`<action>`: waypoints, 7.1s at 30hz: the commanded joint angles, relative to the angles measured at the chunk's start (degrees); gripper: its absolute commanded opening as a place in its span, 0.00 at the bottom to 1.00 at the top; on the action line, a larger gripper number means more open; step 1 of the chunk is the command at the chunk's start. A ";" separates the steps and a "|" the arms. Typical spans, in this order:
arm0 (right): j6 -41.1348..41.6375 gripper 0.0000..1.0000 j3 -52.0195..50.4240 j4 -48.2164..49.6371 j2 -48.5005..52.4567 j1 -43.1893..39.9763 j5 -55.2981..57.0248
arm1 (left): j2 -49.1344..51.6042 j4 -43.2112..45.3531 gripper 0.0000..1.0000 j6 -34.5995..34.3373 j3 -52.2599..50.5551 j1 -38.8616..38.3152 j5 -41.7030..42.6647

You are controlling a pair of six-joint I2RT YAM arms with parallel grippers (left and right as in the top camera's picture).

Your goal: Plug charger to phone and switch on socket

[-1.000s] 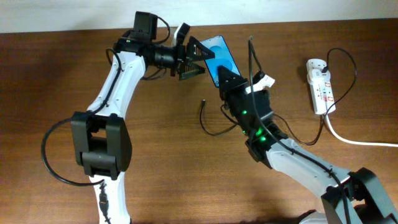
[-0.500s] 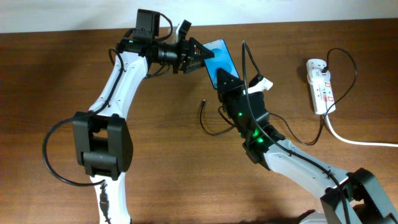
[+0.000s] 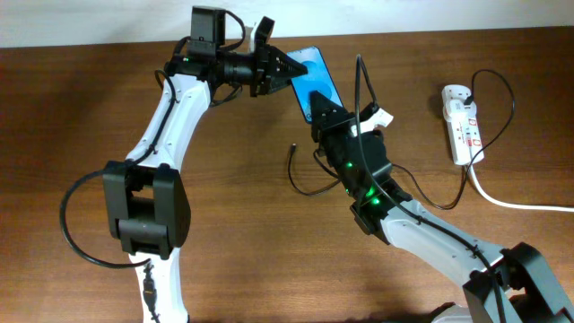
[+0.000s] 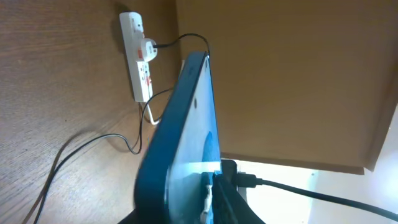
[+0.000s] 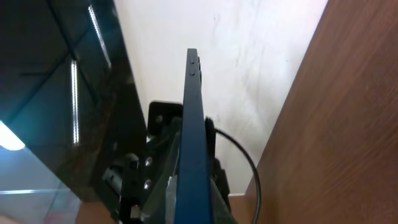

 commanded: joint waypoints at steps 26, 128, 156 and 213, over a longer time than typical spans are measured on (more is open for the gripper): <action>-0.57 0.23 1.25 0.68 -0.48 0.59 -3.45 | -0.33 1.99 0.00 -2.89 0.81 -0.37 4.09; -68.22 0.04 24.09 -52.96 15.43 -13.38 -60.08 | -0.33 -31.78 0.00 29.14 0.52 24.00 7.91; -50.01 0.04 14.67 -50.10 -3.69 -8.63 -63.87 | -0.33 -26.34 0.00 35.56 0.52 13.81 17.66; -43.54 0.04 14.67 -35.65 3.39 -10.64 -62.51 | -0.33 -26.38 0.00 35.71 0.52 13.79 17.66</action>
